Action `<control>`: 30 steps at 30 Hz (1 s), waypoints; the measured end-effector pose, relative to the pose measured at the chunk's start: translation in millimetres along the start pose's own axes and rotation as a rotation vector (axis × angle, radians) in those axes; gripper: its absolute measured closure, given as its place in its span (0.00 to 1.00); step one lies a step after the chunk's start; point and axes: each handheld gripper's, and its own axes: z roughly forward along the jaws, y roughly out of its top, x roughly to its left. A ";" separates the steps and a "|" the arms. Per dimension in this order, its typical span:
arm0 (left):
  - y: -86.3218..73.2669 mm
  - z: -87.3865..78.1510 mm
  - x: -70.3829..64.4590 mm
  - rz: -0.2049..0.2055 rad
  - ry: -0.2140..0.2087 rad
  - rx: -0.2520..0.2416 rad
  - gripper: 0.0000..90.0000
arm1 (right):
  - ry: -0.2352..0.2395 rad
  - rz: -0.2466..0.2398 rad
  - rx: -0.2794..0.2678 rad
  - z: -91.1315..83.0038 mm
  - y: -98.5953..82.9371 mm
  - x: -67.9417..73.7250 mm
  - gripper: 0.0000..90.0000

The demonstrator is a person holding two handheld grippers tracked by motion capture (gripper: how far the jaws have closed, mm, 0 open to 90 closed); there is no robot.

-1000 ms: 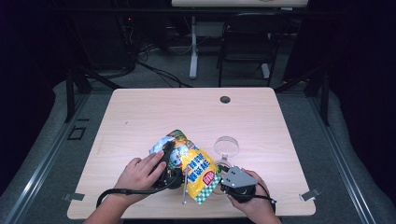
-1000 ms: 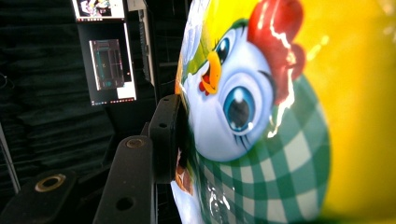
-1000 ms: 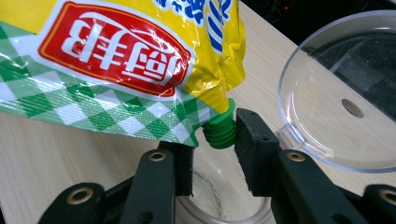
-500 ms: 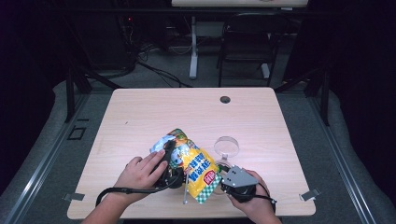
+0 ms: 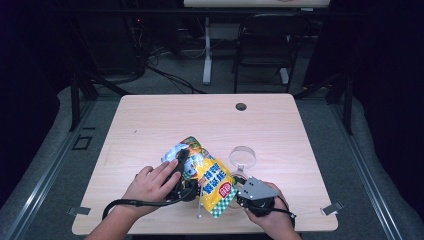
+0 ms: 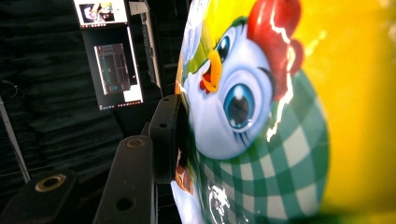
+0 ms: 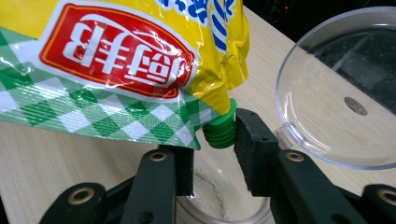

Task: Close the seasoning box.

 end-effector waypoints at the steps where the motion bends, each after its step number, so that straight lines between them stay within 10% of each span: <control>1: 0.2 0.0 0.5 0.004 -0.001 0.000 0.65 | 0.000 0.001 0.000 0.0 0.0 -0.1 0.77; 30: 4.7 0.8 5.4 0.046 -0.008 0.001 0.66 | -0.012 -0.003 0.009 1.0 -2.0 -0.6 0.77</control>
